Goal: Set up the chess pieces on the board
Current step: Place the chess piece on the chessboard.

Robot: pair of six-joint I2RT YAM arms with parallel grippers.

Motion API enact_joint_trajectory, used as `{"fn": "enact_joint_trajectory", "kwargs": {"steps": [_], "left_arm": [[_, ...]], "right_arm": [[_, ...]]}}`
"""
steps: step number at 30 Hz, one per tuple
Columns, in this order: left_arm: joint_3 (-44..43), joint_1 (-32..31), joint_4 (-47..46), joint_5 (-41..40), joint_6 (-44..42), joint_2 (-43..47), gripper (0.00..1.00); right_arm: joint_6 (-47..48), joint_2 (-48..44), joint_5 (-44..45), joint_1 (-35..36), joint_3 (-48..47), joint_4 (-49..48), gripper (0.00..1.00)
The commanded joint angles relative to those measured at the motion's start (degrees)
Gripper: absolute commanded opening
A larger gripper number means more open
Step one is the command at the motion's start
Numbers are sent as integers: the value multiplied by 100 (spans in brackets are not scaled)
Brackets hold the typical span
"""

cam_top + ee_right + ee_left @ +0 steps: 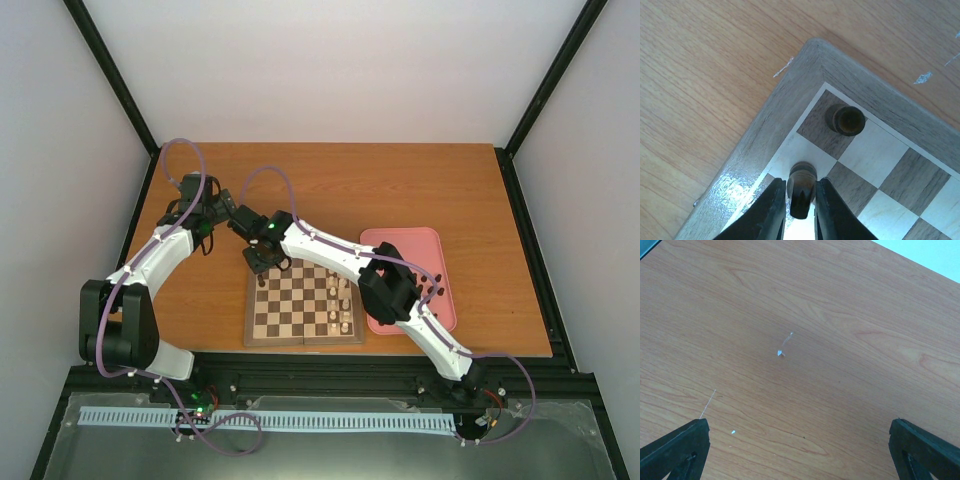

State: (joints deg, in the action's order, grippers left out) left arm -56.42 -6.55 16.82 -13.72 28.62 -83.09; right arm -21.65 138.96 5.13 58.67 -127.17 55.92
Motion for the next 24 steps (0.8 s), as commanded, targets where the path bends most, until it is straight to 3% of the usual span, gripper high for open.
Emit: {"fn": "enact_joint_trajectory", "kwargs": {"steps": [1, 13, 24], "left_arm": [[-167, -34, 32, -51, -50, 52, 100], [-183, -31, 15, -48, -58, 19, 100], [-226, -31, 42, -96, -57, -78, 100]], "right_arm": [[79, -107, -26, 83, 25, -1, 19], [177, -589, 207, 111, 366, -320, 27], [231, -1251, 522, 83, 993, -787, 44]]}}
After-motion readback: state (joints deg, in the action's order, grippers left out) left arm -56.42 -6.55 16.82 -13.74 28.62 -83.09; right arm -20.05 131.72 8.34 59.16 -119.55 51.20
